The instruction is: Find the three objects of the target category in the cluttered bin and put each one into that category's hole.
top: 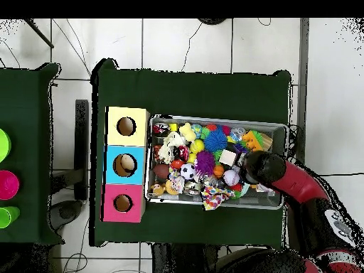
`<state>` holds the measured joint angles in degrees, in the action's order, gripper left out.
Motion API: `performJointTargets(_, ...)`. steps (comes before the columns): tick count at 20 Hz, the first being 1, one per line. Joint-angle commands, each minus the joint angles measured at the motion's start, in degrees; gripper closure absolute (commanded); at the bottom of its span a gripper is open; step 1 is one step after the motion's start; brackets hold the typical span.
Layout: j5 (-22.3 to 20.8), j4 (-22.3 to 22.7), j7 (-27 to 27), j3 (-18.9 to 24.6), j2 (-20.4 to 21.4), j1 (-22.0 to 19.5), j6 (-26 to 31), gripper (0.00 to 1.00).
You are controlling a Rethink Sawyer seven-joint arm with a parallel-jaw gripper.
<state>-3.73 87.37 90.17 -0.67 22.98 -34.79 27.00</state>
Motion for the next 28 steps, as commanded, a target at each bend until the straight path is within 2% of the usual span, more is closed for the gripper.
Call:
performJointTargets(1,1.6,2.9,6.9,5.5,-1.4,1.1,1.2,1.00)
performJointTargets(14,5.5,-0.7,7.2,4.7,4.1,3.0,14.9,1.00)
performJointTargets(22,6.1,-0.1,7.2,4.6,4.0,3.0,14.2,1.00)
performJointTargets(28,5.4,-1.1,7.3,3.7,1.4,3.5,12.9,1.00)
